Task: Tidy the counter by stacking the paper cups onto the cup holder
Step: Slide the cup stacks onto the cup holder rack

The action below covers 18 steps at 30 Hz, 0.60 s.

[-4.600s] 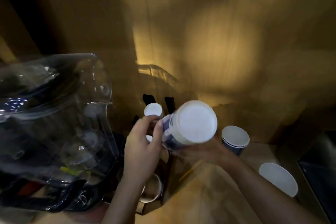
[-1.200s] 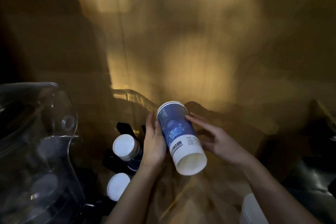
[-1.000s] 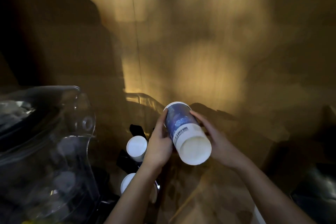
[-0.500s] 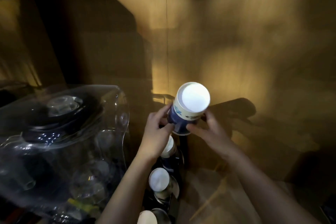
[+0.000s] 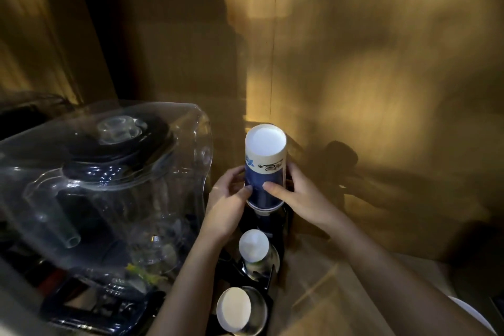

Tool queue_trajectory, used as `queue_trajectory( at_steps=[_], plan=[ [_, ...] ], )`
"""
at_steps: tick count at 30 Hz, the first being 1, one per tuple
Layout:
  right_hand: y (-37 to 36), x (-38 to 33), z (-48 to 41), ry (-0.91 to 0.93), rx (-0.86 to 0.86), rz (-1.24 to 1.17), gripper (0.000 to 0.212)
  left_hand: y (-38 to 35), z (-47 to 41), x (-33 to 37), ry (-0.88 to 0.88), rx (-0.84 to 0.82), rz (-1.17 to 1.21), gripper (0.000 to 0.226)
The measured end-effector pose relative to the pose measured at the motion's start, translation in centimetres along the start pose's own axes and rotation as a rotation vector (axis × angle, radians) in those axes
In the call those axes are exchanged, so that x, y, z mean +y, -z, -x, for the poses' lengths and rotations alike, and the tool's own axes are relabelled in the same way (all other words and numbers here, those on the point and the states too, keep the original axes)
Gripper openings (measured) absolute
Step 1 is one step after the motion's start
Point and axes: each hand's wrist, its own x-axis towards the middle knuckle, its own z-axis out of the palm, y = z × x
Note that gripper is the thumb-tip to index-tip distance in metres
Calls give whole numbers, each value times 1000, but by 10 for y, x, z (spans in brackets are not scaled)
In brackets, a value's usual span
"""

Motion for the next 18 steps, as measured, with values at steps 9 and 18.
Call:
queue_trajectory(
  at_steps=[9,18],
  plan=[
    [-4,26,-7,-4,61,313,73,-8,-3,-27,-46,-166,24,77],
    [-7,37,-4,163,71,665,34,-19,-6,-60,-244,-28,-683,38]
  ],
)
